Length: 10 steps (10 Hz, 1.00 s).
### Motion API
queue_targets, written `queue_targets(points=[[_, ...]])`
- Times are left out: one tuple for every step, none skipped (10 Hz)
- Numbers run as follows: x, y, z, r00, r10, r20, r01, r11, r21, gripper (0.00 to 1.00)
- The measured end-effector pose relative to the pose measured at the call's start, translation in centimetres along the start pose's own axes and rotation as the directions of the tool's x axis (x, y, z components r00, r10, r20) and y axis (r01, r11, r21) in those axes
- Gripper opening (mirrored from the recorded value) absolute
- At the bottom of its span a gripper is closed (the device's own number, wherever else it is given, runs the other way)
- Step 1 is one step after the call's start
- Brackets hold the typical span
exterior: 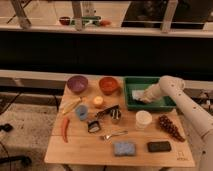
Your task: Wipe tray with towel
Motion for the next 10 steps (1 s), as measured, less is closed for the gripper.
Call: queue_targets(points=[[0.0,0.2,-0.1,1.000,0.013,0.000,-0.013,1.000,0.001,0.04],[0.4,0.0,-0.3,1.000,0.028,-0.001,-0.028,1.000,0.008,0.04],[1.5,-0.3,-0.8,0.999,0.048,-0.008,-0.048,0.999,0.023,0.04],[3.1,-0.8,-1.5,0.997,0.075,-0.019,-0.074,0.996,0.048,0.04],[4.5,-1.5,-2.2,0.994,0.103,-0.029,-0.100,0.992,0.076,0.04],[5.4,-1.8,-2.4,0.991,0.129,-0.038,-0.125,0.988,0.094,0.04],[6.0,-2.2,-2.8,0.988,0.151,-0.044,-0.145,0.983,0.110,0.04],[6.9,-2.6,-3.0,0.981,0.185,-0.056,-0.176,0.976,0.127,0.04],[7.7,-2.9,-3.1,0.974,0.215,-0.065,-0.205,0.969,0.140,0.04],[8.5,-3.2,-3.3,0.968,0.240,-0.076,-0.227,0.962,0.151,0.04]])
